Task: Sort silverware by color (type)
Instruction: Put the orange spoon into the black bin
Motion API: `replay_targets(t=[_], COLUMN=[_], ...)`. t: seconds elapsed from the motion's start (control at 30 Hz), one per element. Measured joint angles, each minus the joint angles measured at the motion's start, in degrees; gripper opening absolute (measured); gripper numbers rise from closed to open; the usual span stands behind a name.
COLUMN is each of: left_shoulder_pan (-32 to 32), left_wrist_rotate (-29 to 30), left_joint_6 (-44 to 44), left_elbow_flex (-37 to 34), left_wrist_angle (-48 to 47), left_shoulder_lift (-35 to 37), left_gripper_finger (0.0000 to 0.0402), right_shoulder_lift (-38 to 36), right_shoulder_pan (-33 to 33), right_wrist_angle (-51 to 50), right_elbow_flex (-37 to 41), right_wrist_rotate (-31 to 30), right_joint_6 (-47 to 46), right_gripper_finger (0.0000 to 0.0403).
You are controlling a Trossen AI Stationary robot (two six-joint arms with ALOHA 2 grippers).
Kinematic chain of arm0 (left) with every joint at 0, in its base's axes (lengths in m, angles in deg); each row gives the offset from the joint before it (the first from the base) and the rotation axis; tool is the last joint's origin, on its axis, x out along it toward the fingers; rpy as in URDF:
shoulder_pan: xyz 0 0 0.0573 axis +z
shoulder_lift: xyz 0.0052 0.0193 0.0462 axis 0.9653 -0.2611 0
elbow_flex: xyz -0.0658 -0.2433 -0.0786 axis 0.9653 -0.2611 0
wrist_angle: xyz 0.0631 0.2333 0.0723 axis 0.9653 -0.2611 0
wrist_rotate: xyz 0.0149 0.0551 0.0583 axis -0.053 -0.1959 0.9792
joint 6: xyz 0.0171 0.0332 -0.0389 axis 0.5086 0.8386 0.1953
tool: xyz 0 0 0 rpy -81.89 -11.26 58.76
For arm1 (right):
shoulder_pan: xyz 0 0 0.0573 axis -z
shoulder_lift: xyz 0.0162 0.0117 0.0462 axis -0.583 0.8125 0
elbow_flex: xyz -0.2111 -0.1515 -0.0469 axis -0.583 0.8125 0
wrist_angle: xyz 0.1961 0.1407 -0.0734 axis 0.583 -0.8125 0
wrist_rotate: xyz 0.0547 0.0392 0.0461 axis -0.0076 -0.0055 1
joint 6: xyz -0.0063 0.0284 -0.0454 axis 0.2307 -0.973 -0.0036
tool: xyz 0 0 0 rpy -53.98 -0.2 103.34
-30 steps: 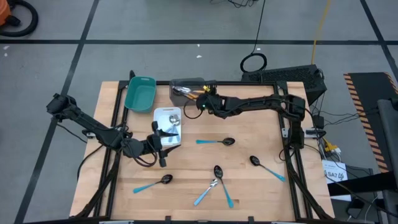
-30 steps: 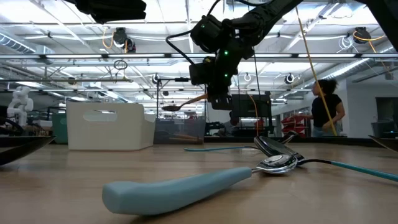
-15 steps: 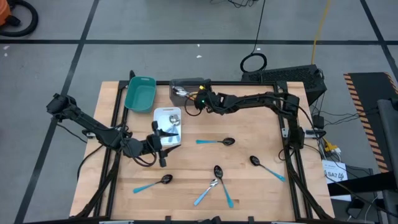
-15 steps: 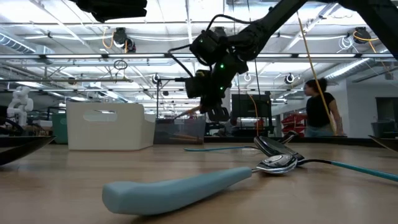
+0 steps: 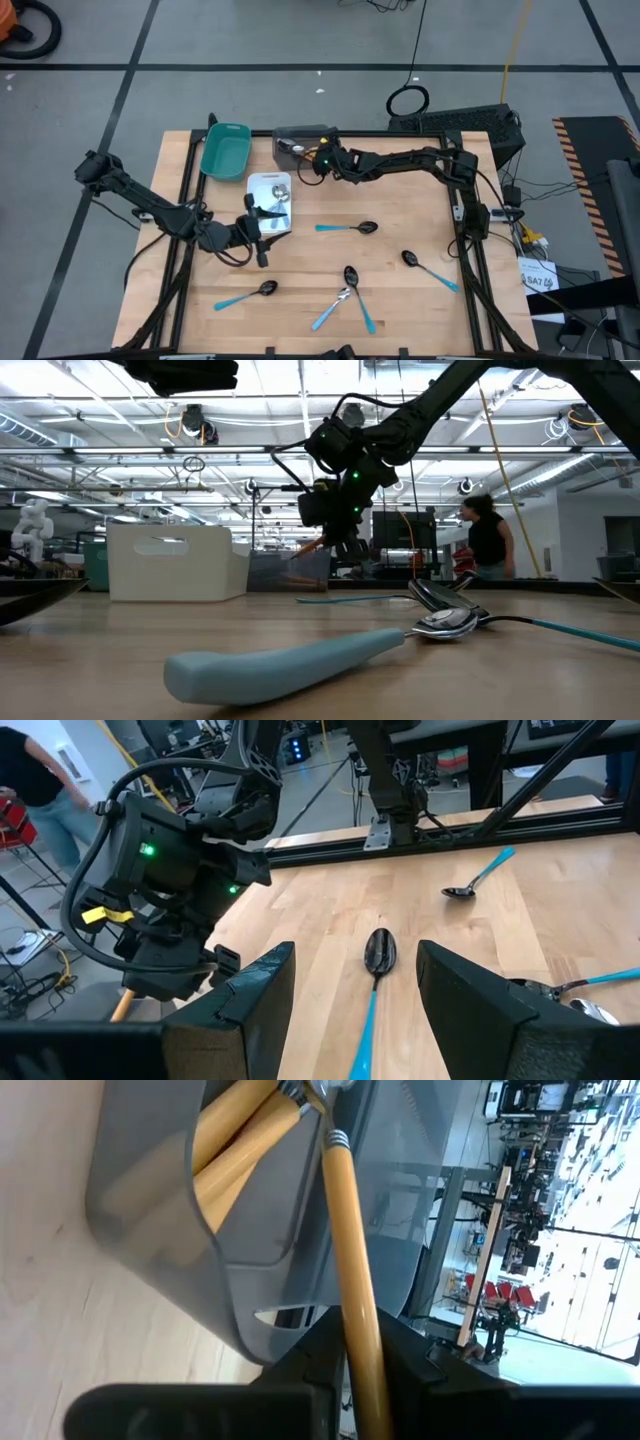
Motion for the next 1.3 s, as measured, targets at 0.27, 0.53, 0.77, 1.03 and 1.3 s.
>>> replay_targets(t=[0.27, 0.53, 0.77, 1.03, 1.3], left_shoulder_pan=[0.0, 0.0, 0.0, 0.0, 0.0], left_wrist_rotate=[0.0, 0.0, 0.0, 0.0, 0.0], left_joint_6=[-0.3, -0.6, -0.6, -0.9, -1.1], left_elbow_flex=[0.0, 0.0, 0.0, 0.0, 0.0], left_wrist_angle=[0.0, -0.1, -0.1, -0.1, -0.1], left_shoulder_lift=[0.0, 0.0, 0.0, 0.0, 0.0], left_gripper_finger=[0.0209, 0.0209, 0.0209, 0.0209, 0.0209], right_shoulder_lift=[0.0, 0.0, -0.3, -0.5, -0.5], right_shoulder_pan=[0.0, 0.0, -0.4, -0.4, -0.1], right_wrist_angle=[0.0, 0.4, 1.1, 0.5, -12.3], right_elbow_flex=[0.0, 0.0, 0.0, -2.4, -8.8], right_wrist_rotate=[0.0, -0.4, -0.8, 0.2, 4.9], right_joint_6=[0.0, -0.9, -0.9, 1.9, -3.6], right_gripper_finger=[0.0041, 0.0093, 0.0139, 0.0190, 0.0243])
